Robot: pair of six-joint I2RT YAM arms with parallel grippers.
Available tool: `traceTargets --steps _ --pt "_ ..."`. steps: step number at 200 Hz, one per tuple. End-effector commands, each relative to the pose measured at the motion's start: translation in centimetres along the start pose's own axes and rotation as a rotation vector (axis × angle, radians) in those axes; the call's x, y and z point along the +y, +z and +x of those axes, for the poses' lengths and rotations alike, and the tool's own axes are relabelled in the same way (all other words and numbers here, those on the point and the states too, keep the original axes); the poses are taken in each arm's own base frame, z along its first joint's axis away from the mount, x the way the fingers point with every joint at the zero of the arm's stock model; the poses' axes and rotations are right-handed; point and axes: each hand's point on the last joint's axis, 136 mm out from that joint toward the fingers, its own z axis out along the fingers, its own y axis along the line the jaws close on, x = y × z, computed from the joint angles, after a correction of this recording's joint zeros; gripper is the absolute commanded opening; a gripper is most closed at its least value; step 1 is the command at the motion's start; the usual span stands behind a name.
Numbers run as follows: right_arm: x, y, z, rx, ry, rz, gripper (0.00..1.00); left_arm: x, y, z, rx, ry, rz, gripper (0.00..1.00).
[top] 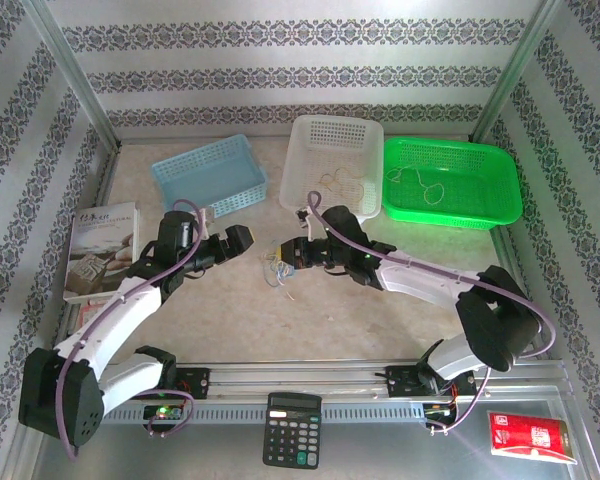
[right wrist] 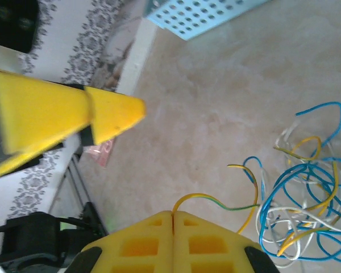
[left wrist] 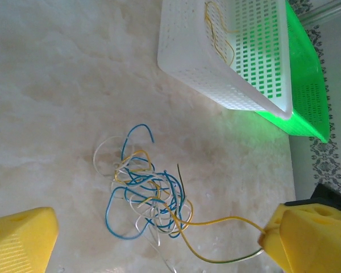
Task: Untangle the cables
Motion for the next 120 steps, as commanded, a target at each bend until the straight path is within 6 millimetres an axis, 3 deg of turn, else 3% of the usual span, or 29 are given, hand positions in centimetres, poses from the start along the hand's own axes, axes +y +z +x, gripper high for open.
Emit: traceTargets --steps 1,13,37,64,76,96,120 --pt "2.8 -1.9 -2.1 -0.094 -0.047 -0.086 0.0 -0.7 0.2 0.0 0.016 -0.007 0.058 1.0" --pt "1.9 -2.1 -2.1 -0.102 -0.029 -0.066 0.0 -0.8 0.4 0.1 0.024 -0.009 0.062 1.0" --pt "-1.8 -2.2 -0.7 -0.045 -0.013 0.123 0.0 -0.9 0.4 0.1 0.031 -0.009 0.067 1.0" --pt "-3.7 -3.1 0.1 -0.02 -0.043 0.278 0.0 -0.9 0.4 0.1 0.033 -0.008 0.062 1.0" --pt "-2.8 -3.3 0.1 -0.012 -0.076 0.264 0.0 -0.8 0.5 0.1 0.033 -0.009 0.058 1.0" --pt "0.3 -3.5 -0.7 -0.028 -0.127 0.152 0.0 -0.7 0.6 0.2 0.038 -0.011 0.054 1.0" --pt "1.9 -3.9 -1.6 -0.049 -0.138 0.095 0.0 -0.7 0.8 0.1 0.04 -0.021 0.06 1.0"
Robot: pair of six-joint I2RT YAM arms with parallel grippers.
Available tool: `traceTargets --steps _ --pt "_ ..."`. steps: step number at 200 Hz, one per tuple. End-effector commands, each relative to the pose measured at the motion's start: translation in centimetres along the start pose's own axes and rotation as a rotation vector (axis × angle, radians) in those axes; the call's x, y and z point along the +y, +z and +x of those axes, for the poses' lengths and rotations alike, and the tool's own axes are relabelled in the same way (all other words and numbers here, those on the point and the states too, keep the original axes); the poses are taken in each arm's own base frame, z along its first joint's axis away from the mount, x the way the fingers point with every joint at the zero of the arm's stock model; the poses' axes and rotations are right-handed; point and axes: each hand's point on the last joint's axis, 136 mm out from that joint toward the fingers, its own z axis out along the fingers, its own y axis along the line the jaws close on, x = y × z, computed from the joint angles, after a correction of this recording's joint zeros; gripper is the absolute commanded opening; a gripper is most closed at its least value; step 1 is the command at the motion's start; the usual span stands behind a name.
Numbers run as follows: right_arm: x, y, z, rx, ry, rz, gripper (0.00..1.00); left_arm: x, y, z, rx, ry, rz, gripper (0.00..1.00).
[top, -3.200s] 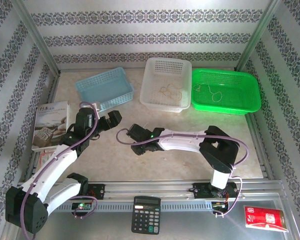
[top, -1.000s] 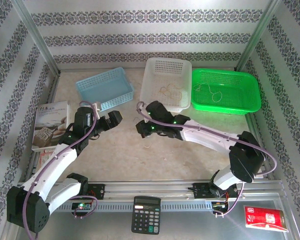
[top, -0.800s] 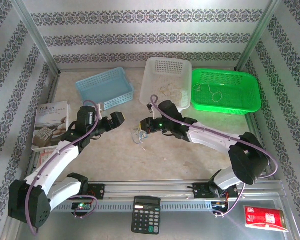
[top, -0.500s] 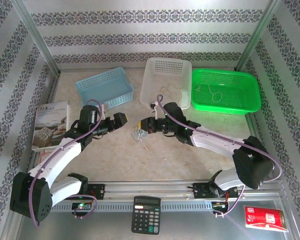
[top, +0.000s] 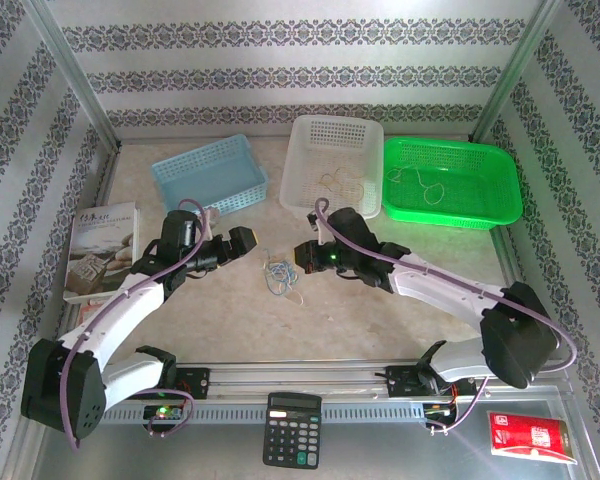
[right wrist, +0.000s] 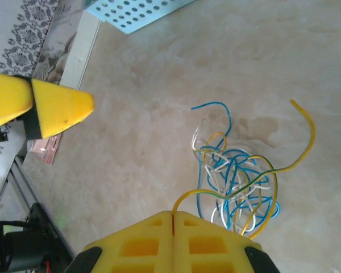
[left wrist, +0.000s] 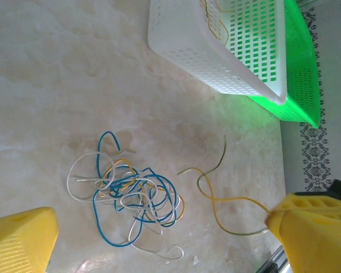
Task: Untangle the cables
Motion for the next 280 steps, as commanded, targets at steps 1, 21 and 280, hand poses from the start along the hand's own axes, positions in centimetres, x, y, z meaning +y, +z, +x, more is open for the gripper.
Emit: traceTargets --steps 1,21,280 --pt "3.4 -1.7 -2.5 -0.067 -0.073 -0.094 0.0 -0.6 0.0 -0.8 -0.018 -0.002 0.035 1.0" --pt "4.3 -2.2 -3.0 -0.09 -0.066 -0.146 0.0 -1.2 0.0 -0.9 -0.021 -0.011 0.058 1.0" --pt "6.2 -2.7 -3.5 -0.165 0.053 -0.34 0.0 -5.6 3.9 -0.7 -0.049 -0.214 0.344 0.42"
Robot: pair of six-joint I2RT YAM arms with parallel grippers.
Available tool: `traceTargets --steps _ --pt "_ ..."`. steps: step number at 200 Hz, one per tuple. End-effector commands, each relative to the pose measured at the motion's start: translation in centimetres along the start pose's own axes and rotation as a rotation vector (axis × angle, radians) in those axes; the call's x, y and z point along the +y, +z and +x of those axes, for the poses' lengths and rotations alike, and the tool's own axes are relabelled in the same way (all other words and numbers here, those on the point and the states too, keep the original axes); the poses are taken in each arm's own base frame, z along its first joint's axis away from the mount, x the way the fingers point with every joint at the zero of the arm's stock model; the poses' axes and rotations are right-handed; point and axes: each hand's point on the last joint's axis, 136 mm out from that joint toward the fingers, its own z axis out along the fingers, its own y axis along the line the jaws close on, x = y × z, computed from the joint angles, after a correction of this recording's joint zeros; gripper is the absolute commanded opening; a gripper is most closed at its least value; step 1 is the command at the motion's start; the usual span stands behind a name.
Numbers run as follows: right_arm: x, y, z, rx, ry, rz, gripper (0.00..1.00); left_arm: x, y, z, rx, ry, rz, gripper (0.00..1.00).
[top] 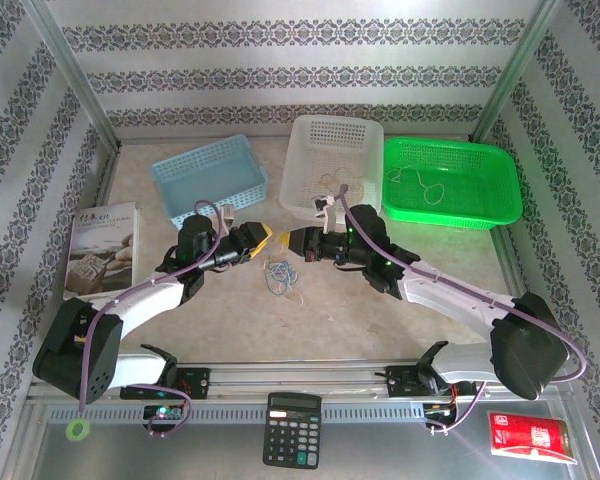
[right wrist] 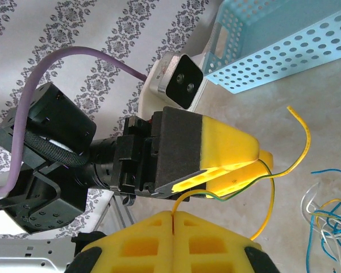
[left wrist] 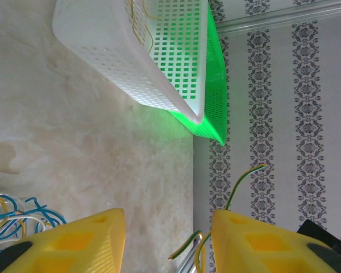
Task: Untangle the cables
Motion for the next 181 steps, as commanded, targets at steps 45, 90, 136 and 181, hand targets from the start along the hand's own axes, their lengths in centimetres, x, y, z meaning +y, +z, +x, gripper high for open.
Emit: traceTargets --steps 45,90,136,181 --pt "0.2 0.1 0.5 0.003 -0.007 -0.024 0.0 -1.3 0.3 0.1 -0.011 0.022 0.047 0.37" --pt "0.0 0.1 0.6 0.001 -0.004 -0.018 0.0 -1.3 0.5 0.4 -0.007 0.022 0.052 0.32" --pt "-0.2 0.1 0.7 0.0 -0.004 -0.015 0.0 -1.5 0.6 0.4 -0.008 0.025 0.057 0.21" --pt "-0.7 -0.2 0.9 -0.005 -0.002 -0.003 0.0 -1.5 0.5 0.3 -0.014 0.024 0.056 0.08"
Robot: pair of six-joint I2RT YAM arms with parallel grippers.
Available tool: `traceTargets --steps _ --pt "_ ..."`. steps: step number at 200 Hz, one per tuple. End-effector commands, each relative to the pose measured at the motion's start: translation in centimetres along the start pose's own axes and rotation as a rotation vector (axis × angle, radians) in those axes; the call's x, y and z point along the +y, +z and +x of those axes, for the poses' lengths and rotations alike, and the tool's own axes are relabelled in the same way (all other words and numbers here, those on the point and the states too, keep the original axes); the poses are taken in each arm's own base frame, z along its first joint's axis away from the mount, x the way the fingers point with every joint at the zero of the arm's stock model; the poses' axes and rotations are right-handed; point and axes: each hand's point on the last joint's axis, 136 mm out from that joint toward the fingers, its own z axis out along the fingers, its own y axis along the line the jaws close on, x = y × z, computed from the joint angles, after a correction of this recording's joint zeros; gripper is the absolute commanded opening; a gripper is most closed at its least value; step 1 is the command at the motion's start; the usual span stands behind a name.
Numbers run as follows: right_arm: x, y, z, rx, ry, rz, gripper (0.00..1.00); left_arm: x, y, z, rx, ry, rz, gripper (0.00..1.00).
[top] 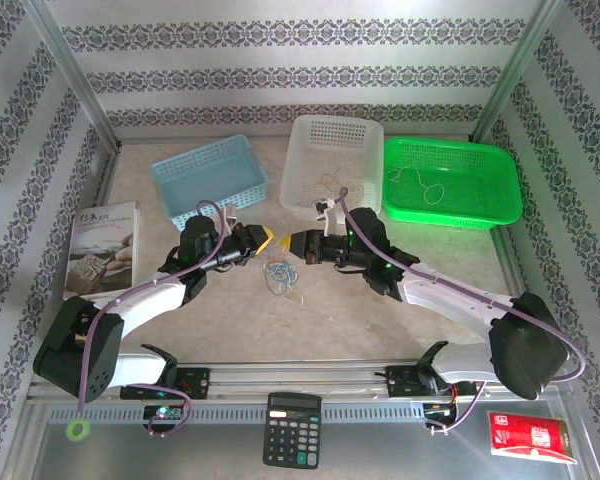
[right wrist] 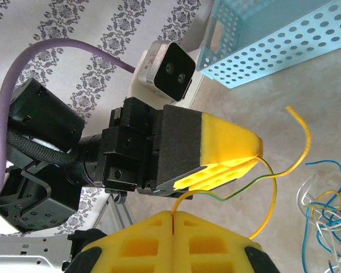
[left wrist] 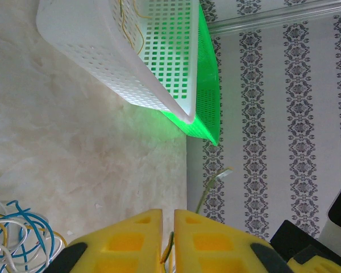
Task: Untangle the cables
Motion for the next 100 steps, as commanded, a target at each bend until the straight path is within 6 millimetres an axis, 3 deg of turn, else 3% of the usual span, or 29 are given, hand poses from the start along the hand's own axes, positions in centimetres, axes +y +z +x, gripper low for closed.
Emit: traceTargets --steps 1,23,46,100 --pt "-0.1 -0.2 0.2 -0.012 -0.01 -0.009 0.0 -0.8 0.1 0.0 -0.01 0.027 0.032 0.08" --pt "-0.6 -0.6 0.3 -0.02 -0.003 0.004 0.0 -1.1 0.1 0.0 -0.012 0.034 0.035 0.0" --pt "-1.4 -1.0 0.7 -0.023 -0.003 0.024 0.0 -1.7 0.0 -0.3 -0.022 0.048 0.043 0.0" --pt "-5.8 -1.6 4.1 0.015 0.03 0.125 0.0 -6.4 -1.1 -1.5 -0.054 0.131 0.107 0.0"
